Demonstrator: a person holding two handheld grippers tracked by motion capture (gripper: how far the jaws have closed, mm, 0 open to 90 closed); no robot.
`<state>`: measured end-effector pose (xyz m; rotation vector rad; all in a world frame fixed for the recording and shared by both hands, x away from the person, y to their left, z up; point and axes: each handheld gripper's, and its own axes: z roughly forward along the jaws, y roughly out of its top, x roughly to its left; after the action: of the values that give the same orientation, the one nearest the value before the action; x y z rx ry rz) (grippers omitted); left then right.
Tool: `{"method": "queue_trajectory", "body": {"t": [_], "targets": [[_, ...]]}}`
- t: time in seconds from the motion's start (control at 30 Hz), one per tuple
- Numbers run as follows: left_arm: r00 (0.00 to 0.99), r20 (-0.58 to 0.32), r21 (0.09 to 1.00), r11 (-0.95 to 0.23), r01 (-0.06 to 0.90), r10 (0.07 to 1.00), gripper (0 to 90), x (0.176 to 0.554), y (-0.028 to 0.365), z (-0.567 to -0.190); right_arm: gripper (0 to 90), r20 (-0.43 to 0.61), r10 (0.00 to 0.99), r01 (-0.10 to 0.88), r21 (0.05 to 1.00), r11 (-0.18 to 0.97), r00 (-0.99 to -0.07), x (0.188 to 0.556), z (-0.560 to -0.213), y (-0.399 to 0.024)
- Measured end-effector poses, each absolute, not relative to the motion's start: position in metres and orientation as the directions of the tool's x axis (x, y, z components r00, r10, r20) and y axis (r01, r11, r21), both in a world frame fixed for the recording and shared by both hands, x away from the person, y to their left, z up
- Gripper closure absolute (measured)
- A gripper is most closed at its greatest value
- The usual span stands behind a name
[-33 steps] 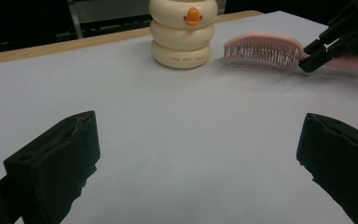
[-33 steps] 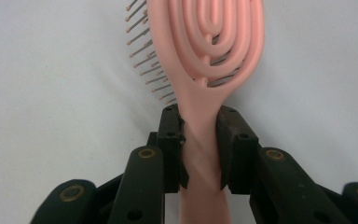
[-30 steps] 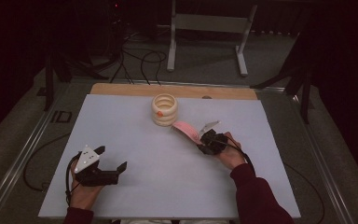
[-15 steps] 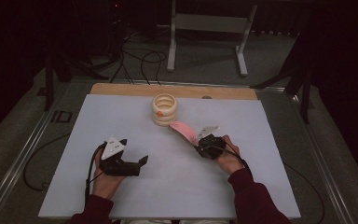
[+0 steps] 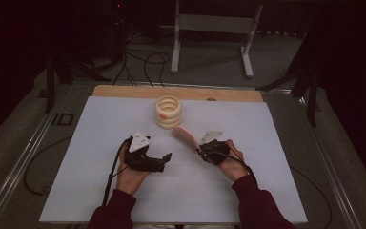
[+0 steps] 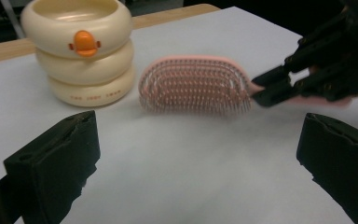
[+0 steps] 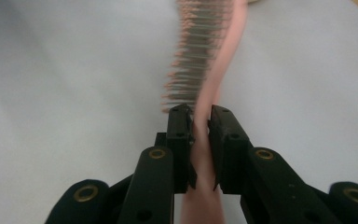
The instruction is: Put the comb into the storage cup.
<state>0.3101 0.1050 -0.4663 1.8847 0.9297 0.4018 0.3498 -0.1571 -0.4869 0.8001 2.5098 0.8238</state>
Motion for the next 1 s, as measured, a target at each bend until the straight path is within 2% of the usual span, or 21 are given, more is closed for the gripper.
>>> {"method": "queue_trajectory", "body": {"t": [0.57, 1.0], "targets": [[0.672, -0.109, 0.860, -0.269, 0.433, 0.732, 0.1, 0.323, 0.085, -0.464, 79.5, -0.200, 0.584, 0.298, 0.705, 0.643, -0.787, 0.335, -0.475, -0.155], [0.699, -0.090, 0.881, -0.271, 0.388, 0.709, 0.1, 0.326, 0.097, -0.461, 79.5, -0.124, 0.563, 0.285, 0.763, 0.581, -0.817, 0.322, -0.458, -0.163]]}}
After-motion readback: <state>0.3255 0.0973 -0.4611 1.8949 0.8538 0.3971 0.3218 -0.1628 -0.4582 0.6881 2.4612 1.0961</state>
